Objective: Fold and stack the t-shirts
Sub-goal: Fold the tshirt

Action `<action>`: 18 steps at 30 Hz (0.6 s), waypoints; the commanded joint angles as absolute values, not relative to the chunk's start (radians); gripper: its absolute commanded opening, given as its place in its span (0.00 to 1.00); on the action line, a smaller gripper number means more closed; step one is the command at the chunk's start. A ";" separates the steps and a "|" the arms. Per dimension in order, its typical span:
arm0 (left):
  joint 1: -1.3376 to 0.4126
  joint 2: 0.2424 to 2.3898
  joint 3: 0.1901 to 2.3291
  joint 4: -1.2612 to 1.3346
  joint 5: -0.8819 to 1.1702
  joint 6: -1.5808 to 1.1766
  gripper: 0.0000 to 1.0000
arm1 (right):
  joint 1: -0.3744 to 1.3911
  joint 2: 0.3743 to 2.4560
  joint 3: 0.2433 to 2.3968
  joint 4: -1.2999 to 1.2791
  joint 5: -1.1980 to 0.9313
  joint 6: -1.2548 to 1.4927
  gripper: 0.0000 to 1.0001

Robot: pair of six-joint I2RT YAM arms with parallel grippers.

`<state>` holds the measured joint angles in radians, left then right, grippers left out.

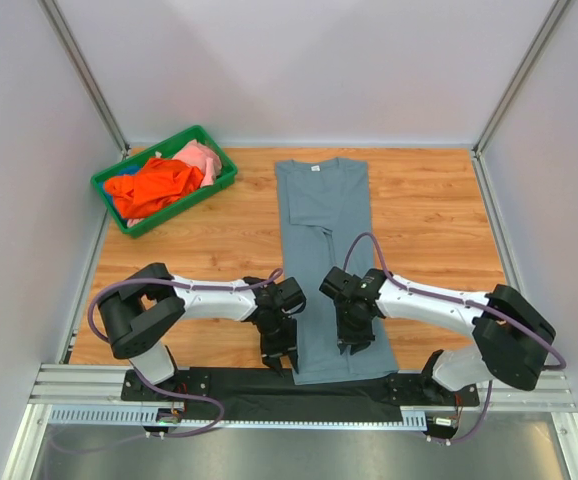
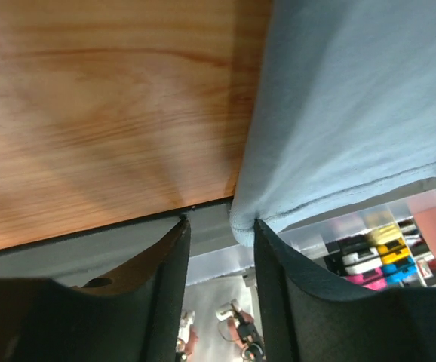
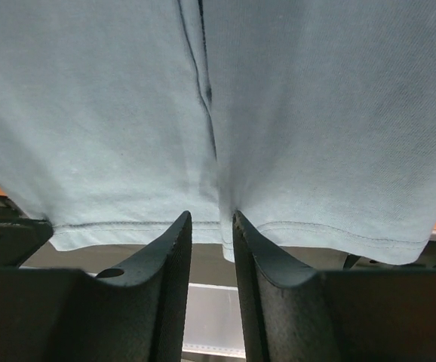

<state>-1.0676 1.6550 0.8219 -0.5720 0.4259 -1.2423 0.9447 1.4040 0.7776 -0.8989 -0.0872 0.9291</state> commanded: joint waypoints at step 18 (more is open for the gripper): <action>-1.028 1.505 0.798 -0.557 0.403 -1.198 0.48 | 0.895 1.321 0.962 -1.081 -0.110 0.815 0.42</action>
